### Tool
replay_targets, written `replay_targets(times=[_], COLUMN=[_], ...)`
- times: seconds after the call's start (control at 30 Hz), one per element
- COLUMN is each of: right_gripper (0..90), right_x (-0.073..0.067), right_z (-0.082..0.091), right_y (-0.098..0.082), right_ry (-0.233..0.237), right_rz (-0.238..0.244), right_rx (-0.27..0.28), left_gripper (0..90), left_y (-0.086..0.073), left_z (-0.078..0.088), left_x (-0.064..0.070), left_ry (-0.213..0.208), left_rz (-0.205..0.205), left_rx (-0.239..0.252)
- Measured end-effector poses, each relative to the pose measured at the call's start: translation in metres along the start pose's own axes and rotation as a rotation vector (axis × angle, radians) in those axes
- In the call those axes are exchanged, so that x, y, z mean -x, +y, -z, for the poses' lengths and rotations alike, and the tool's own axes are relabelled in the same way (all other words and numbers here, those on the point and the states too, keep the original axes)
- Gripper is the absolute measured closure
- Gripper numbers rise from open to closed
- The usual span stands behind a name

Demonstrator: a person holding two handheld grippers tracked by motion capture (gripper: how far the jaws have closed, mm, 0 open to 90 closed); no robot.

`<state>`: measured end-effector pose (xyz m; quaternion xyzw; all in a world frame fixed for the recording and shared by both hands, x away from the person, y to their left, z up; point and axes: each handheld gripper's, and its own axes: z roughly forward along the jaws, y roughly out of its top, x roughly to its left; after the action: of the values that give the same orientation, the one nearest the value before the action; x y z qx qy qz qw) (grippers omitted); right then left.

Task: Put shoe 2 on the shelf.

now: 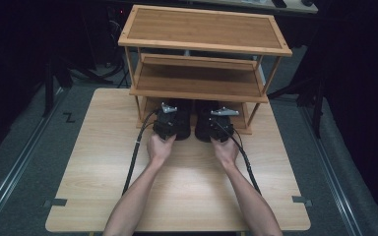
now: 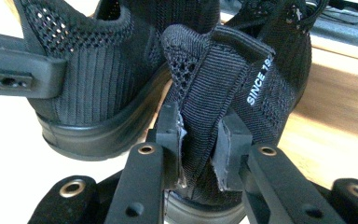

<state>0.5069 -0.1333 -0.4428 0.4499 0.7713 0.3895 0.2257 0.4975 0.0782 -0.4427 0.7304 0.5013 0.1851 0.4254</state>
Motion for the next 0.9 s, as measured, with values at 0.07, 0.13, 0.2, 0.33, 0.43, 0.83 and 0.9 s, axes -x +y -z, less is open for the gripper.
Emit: replay_targets(times=[0.07, 0.13, 0.2, 0.33, 0.43, 0.83, 0.9], right_gripper=[74.7, 74.7, 74.8, 74.9, 74.9, 63.8, 57.0], right_x=[0.0, -0.002, -0.004, -0.005, -0.003, -0.003, -0.002], right_z=[-0.002, -0.004, -0.006, -0.01, -0.011, -0.013, -0.009], right_y=[0.001, 0.003, 0.004, 0.005, 0.006, 0.006, 0.006], right_ry=[0.006, 0.004, -0.003, 0.0, 0.0, 0.006, 0.0], right_rz=[0.003, 0.016, 0.028, 0.04, 0.044, 0.066, 0.062], right_rx=[0.0, -0.004, -0.008, -0.009, -0.007, 0.008, 0.016], left_gripper=[76.2, 76.2, 76.2, 76.0, 76.0, 66.3, 58.8], left_y=[0.0, 0.001, 0.002, 0.006, 0.007, 0.007, 0.006], left_z=[-0.001, -0.002, -0.005, -0.008, -0.01, -0.007, -0.005], left_x=[0.0, 0.0, 0.001, 0.005, 0.005, 0.004, 0.003], left_ry=[0.0, -0.001, 0.005, 0.009, 0.008, 0.019, 0.011], left_rz=[0.004, 0.004, -0.014, -0.03, -0.039, -0.061, -0.055], left_rx=[0.007, 0.012, 0.007, -0.002, -0.006, 0.005, 0.005])
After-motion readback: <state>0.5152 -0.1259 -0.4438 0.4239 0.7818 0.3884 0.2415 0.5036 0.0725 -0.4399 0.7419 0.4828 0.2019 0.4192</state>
